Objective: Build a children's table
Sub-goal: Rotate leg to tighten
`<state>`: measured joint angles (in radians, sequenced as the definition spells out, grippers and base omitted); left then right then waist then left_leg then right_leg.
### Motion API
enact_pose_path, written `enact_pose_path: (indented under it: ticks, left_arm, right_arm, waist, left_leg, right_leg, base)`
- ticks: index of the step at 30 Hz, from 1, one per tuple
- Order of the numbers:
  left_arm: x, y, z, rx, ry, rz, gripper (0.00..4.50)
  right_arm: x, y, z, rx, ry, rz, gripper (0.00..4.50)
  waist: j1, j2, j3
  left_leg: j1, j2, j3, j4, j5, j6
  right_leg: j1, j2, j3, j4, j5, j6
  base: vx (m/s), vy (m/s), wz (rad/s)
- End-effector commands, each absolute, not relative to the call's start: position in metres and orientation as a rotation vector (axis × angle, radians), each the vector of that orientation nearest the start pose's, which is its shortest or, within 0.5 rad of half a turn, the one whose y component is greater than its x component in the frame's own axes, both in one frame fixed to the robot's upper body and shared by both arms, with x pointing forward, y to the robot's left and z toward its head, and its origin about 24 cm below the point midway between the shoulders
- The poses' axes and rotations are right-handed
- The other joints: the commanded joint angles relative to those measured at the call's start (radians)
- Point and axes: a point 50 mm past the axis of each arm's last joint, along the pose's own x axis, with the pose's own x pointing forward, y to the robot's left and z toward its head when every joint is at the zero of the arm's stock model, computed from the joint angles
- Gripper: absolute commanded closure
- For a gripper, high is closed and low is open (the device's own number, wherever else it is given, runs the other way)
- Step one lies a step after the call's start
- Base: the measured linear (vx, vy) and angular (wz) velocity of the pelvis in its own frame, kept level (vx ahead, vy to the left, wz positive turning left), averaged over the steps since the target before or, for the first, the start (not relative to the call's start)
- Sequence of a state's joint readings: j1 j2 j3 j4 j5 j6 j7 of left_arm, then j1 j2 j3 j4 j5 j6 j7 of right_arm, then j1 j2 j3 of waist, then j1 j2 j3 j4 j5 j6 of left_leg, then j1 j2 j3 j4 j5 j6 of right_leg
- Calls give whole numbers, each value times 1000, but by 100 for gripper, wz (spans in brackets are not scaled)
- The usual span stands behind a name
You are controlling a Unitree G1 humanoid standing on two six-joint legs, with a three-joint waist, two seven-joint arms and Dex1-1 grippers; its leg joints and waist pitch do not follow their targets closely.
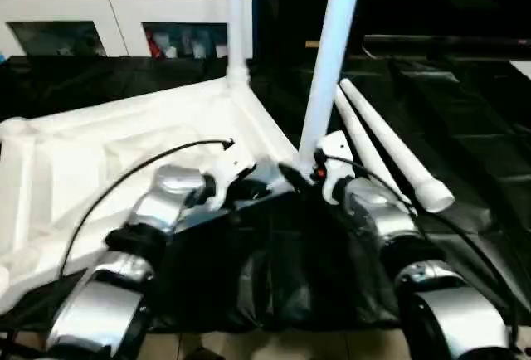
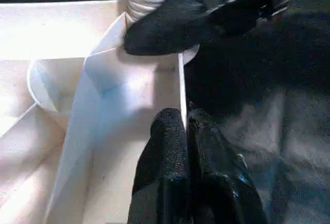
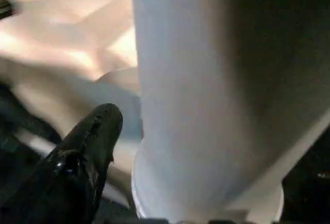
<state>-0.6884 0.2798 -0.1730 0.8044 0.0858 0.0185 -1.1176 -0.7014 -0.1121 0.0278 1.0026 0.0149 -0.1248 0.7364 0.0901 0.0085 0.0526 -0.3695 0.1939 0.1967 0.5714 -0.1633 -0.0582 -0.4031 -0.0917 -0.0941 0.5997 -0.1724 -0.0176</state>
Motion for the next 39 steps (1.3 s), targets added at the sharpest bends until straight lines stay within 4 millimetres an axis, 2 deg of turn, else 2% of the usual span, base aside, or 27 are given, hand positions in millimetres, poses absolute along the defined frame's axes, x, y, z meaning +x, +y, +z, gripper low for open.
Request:
enact_pose_path:
  ticks: [1,5,7,9,12,15,21,26,27,28,29,30,32,34,38,39]
  left_arm:
    - [331,118,56,358,351,-1337,450]
    - [329,126,57,369,367,-1370,450]
    - [326,135,60,367,379,-1419,450]
    - [327,136,61,368,380,-1424,450]
    - [326,139,63,367,383,-1453,450]
    - [326,139,63,365,388,-1464,450]
    - [326,139,63,365,388,-1464,450]
    - [324,137,60,339,398,-1460,450]
    - [331,131,59,334,396,-1371,450]
    - [331,131,59,334,396,-1371,450]
    - [333,129,59,335,397,-1337,450]
    - [333,129,59,335,397,-1337,450]
    - [340,115,60,317,385,-1246,450]
    - [344,100,60,297,376,-1192,450]
    - [345,82,60,278,354,-1156,450]
    - [345,76,60,270,346,-1145,450]
  right_arm:
    - [341,-96,33,-128,253,984,54]
    - [335,-105,35,-125,277,1113,54]
    - [328,-113,36,-129,321,1260,54]
    - [326,-115,36,-133,333,1296,54]
    - [320,-118,36,-148,373,1396,87]
    - [319,-118,36,-155,383,1408,103]
    - [319,-118,36,-155,383,1408,103]
    - [314,-109,32,-90,361,1398,144]
    - [321,-104,29,-67,339,1241,158]
    - [321,-104,29,-67,339,1241,158]
    - [325,-102,27,-68,333,1169,164]
    - [325,-102,27,-68,333,1169,168]
    - [335,-96,22,-49,335,960,171]
    - [339,-84,20,-12,337,848,173]
    - [342,-66,19,9,341,749,173]
    - [343,-60,21,13,332,713,173]
  waist:
    - [4,-2,-71]
    - [4,-1,-68]
    - [7,-1,-67]
    - [11,-1,-66]
    - [15,0,-65]
    - [21,0,-67]
    - [23,-1,-69]
    - [24,-4,-69]
    - [25,-6,-69]
    - [23,-4,-66]
    - [21,-5,-65]
    - [19,-6,-62]
    - [16,-6,-60]
    - [5,-6,-59]
    - [-5,-7,-58]
    - [-5,-9,-60]
  left_leg:
    - [7,45,-17,-57,-211,72]
    - [10,47,-16,-58,-232,73]
    - [12,47,-16,-57,-253,73]
    - [13,49,-17,-60,-262,70]
    - [15,50,-17,-61,-269,59]
    - [17,51,-17,-61,-257,52]
    - [15,50,-17,-59,-240,54]
    - [15,50,-18,-60,-236,56]
    - [16,51,-17,-60,-237,55]
    - [16,52,-19,-63,-242,41]
    - [16,50,-20,-65,-255,32]
    - [21,48,-20,-65,-285,19]
    - [23,47,-21,-66,-299,6]
    - [27,44,-26,-69,-323,-16]
    - [24,41,-26,-67,-329,-5]
    - [23,40,-26,-67,-324,2]
  right_leg:
    - [54,-66,52,-59,-157,-243]
    - [52,-66,52,-63,-181,-249]
    - [52,-67,53,-67,-213,-245]
    - [51,-67,54,-69,-233,-242]
    - [49,-68,55,-69,-244,-245]
    - [48,-70,55,-67,-231,-248]
    - [51,-70,54,-64,-206,-253]
    - [52,-70,55,-64,-217,-244]
    - [49,-70,55,-65,-218,-243]
    - [46,-71,55,-65,-235,-241]
    - [47,-71,54,-68,-263,-235]
    - [44,-73,54,-77,-324,-218]
    - [41,-76,56,-84,-381,-199]
    - [39,-75,54,-92,-433,-176]
    - [37,-75,55,-98,-451,-160]
    - [40,-74,53,-98,-448,-156]
  base:
    - [0,0,0]
    - [0,0,0]
    - [0,0,0]
    - [0,0,0]
    - [0,0,0]
    - [0,0,0]
    - [0,0,0]
    - [0,0,0]
    - [0,0,0]
    - [0,0,0]
    - [0,0,0]
    - [0,0,0]
    - [0,0,0]
    - [0,0,0]
    - [0,0,0]
    - [0,0,0]
